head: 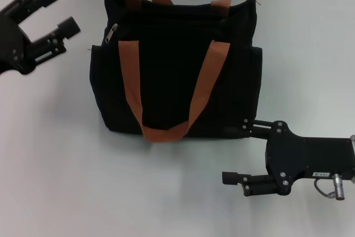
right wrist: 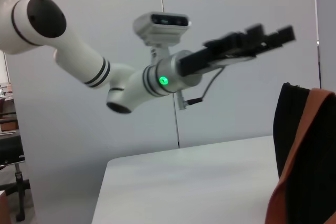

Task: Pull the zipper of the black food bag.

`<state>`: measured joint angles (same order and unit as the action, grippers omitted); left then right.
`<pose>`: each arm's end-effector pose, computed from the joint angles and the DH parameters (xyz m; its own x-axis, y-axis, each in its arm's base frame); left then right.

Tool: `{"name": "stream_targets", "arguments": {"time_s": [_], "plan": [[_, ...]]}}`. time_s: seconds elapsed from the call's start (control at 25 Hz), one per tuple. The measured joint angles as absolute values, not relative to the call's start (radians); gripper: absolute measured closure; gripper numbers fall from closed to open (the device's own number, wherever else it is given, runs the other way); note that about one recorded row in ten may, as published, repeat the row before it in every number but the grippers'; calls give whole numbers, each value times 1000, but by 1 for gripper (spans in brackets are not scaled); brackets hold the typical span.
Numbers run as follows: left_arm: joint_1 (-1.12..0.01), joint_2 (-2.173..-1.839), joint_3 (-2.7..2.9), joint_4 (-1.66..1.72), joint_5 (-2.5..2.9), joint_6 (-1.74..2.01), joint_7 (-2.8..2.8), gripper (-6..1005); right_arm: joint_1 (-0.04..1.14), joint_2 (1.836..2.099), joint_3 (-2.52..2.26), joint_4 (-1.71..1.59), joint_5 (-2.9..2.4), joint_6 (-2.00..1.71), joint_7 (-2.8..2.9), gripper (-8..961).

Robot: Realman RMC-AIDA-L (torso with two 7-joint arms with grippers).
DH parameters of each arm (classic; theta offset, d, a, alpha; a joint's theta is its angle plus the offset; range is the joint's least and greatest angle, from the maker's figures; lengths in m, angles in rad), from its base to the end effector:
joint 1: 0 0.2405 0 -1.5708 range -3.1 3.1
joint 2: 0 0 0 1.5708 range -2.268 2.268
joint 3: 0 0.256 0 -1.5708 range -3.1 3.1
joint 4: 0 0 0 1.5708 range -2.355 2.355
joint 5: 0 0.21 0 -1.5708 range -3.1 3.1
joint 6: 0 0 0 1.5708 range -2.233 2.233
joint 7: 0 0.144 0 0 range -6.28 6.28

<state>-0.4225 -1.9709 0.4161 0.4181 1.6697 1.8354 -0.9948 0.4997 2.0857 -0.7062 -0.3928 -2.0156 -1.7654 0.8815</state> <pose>-0.2894 0.2943 0.0742 0.5730 -0.0676 0.8168 0.4309 -0.8229 -0.3704 0.2599 0.2624 -0.0429 0.7940 -0.0935 -0.6007 -0.1355 -0.9905 -0.0249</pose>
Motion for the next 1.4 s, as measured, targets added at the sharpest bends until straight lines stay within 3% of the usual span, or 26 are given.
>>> {"name": "stream_targets", "arguments": {"time_s": [0.12,0.32,0.88,1.24,1.4], "plan": [[-437,-1931,438,426,1699,1744,-1012,230,497,2085,-706,-394,-2016,-1765,884,166],[-475,-1900,492,456,1818,1679,-1035,236,495,2083,-704,-398,-2016,-1766,888,168],[-581,-1970,589,527,1923,1444,-1021,253,501,2080,-703,-409,-2022,-1766,927,175],[-558,-1947,558,571,1913,1534,-1031,264,502,2080,-701,-422,-2022,-1766,940,179],[-554,-1955,553,564,1913,1497,-1009,269,502,2080,-700,-422,-2019,-1766,940,181]]}}
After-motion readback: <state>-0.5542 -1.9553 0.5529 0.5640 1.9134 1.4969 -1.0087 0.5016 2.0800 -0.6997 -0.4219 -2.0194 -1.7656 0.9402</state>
